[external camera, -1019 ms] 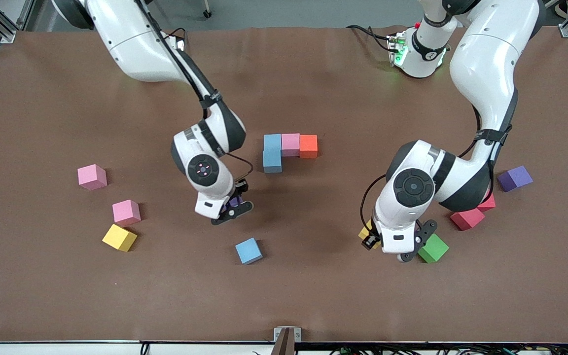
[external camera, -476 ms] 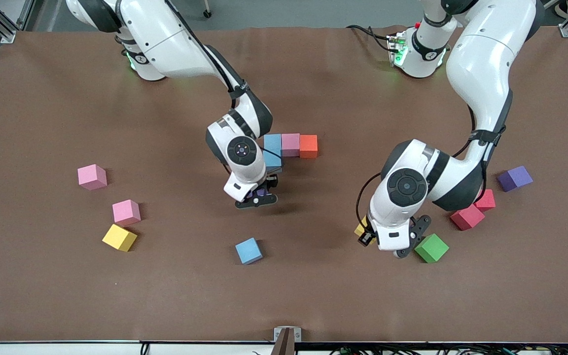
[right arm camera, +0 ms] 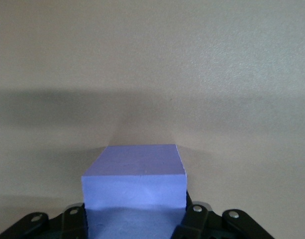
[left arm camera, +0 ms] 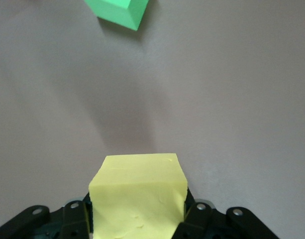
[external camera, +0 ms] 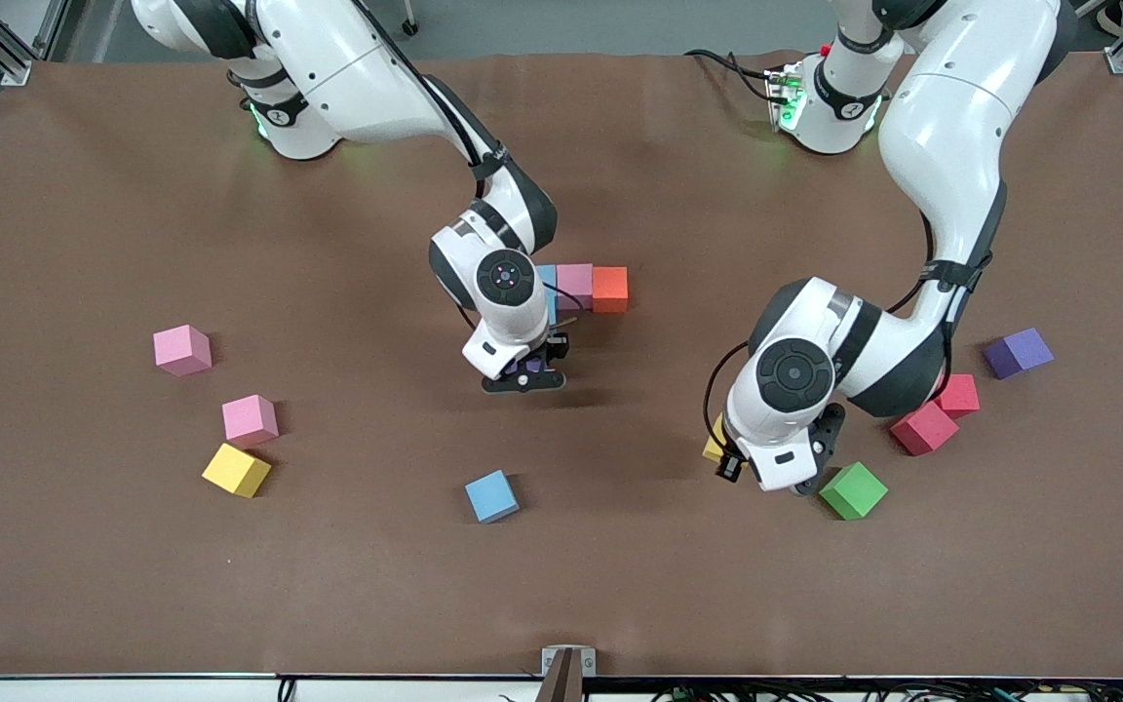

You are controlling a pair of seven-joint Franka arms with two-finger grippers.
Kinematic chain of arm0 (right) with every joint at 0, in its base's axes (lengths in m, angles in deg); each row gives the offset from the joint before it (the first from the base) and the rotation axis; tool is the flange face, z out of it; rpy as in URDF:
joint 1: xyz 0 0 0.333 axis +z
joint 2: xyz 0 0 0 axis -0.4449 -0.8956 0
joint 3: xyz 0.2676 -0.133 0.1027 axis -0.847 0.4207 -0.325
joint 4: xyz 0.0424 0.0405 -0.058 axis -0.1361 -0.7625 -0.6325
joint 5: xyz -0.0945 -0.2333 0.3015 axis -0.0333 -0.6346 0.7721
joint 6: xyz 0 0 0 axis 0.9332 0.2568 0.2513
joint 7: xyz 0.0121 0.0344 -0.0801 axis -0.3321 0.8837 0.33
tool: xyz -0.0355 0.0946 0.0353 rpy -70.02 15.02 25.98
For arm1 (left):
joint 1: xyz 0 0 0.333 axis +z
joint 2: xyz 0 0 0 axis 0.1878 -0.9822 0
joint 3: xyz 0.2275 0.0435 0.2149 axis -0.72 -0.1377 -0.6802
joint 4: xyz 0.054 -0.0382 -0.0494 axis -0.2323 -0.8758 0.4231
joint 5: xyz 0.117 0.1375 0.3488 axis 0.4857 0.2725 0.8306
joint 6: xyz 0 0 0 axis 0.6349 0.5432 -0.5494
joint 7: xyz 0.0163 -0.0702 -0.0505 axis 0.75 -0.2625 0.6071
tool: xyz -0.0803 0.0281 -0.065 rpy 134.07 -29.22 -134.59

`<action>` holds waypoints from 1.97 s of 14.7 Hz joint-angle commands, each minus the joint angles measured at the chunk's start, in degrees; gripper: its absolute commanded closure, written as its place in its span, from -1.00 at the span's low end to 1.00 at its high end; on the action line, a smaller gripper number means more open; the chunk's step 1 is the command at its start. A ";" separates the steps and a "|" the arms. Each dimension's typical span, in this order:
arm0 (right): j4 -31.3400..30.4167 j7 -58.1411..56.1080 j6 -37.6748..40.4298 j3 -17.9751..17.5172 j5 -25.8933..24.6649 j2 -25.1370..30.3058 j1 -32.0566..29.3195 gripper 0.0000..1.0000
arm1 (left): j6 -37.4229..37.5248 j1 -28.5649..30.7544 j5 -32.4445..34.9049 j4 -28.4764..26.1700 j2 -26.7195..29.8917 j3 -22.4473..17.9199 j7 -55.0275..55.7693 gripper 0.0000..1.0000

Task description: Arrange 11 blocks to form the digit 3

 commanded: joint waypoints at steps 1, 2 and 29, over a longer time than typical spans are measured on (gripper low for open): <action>-0.53 3.33 -0.59 0.13 0.49 -0.81 1.48 0.76 | 0.47 0.41 -0.47 -3.60 2.15 0.91 4.53 0.92; -0.62 3.33 -0.59 0.13 0.40 -0.81 1.75 0.76 | 0.38 0.67 -0.56 -5.18 3.11 0.91 5.50 0.92; 15.46 -10.43 12.51 0.22 -0.30 -0.64 -8.17 -1.00 | -4.97 -4.15 -0.91 -14.16 3.57 3.02 35.73 0.85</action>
